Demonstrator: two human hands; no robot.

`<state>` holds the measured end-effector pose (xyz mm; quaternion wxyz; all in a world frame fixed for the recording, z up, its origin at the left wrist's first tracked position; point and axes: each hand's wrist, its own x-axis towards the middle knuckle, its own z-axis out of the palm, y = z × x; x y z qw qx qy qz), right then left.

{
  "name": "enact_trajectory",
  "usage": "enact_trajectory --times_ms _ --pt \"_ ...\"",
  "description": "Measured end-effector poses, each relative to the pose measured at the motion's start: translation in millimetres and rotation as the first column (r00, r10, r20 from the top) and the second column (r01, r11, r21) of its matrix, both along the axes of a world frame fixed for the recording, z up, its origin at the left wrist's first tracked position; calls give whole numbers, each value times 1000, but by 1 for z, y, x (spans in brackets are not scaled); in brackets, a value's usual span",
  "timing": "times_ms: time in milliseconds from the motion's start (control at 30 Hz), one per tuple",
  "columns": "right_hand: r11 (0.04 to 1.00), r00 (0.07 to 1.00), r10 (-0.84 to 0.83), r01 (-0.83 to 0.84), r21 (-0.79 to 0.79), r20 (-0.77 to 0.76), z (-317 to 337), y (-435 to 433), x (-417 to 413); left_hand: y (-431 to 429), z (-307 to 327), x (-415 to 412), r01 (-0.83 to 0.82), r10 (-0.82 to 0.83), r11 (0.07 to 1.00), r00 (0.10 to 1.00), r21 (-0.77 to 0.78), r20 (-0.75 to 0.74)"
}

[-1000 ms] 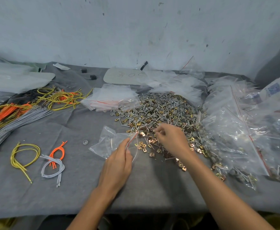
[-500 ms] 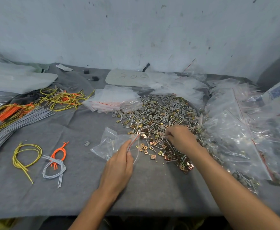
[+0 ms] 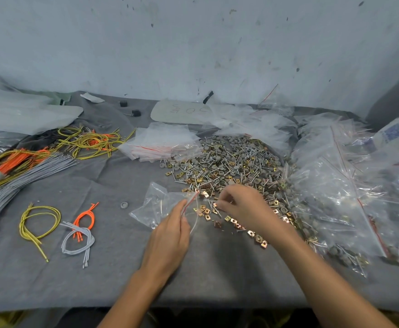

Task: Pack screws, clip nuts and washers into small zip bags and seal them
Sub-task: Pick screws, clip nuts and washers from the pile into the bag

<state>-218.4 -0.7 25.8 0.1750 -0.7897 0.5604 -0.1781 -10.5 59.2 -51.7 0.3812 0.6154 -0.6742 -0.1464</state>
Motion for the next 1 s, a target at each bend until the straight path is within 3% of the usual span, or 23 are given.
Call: enact_trajectory --times_ms 167,333,467,633,733,833,1000 --pt "978 976 189 -198 -73 -108 -11 20 42 0 -1 1 -3 3 1000 1000 -2 20" --pt "977 997 28 -42 -208 -73 -11 29 43 2 2 1 -3 4 1000 1000 -7 22" --pt "972 994 -44 66 -224 99 -7 33 34 3 3 0 2 -2 1000 999 -11 42" --pt "987 999 44 -45 -157 -9 -17 24 53 3 3 0 10 -10 1000 999 -7 52" --pt "977 994 64 -80 -198 -85 -25 17 58 3 2 0 7 -6 1000 999 -19 53" --pt "981 995 -20 37 -191 94 -18 7 40 3 1 0 -5 6 1000 998 -22 67" --pt "982 964 -168 182 -51 207 -6 -20 -9 4 3 0 19 -19 1000 997 -4 77"
